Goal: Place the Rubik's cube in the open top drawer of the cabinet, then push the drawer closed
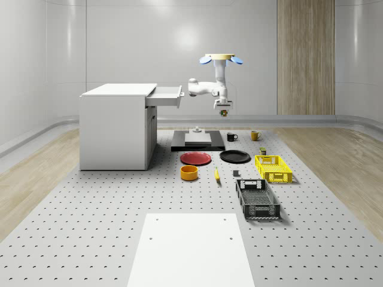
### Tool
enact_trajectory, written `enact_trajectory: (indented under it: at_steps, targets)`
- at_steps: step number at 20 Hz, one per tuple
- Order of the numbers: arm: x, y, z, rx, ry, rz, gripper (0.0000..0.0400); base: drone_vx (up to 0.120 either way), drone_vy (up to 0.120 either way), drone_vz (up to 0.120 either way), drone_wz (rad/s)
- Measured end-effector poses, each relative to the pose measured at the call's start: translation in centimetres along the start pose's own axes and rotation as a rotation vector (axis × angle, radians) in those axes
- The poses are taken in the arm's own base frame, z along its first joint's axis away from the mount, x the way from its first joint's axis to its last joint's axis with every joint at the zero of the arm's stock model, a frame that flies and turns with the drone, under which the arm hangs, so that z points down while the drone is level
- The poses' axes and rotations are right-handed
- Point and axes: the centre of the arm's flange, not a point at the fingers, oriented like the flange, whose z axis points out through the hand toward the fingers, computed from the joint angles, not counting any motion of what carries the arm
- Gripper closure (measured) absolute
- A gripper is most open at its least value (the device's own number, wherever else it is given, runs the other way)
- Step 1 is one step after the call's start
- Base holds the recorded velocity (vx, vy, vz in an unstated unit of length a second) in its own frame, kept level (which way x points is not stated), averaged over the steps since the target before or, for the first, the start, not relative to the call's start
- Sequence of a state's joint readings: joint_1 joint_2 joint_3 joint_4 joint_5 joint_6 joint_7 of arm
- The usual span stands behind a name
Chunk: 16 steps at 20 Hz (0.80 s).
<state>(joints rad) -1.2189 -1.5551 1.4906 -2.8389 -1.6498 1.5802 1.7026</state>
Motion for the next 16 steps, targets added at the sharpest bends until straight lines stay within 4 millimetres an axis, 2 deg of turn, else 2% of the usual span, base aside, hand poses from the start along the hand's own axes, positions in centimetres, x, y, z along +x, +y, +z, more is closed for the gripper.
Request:
enact_trajectory:
  at_steps: [2, 16]
  targets:
    - [0.0, 0.0, 0.0, 0.0, 0.0, 0.0, 0.0075, 0.0, 0.0, 0.12, 0.0]
    - [0.0, 0.0, 0.0, 0.0, 0.0, 0.0, 0.0075, 0.0, -0.12, 0.12, 0.0]
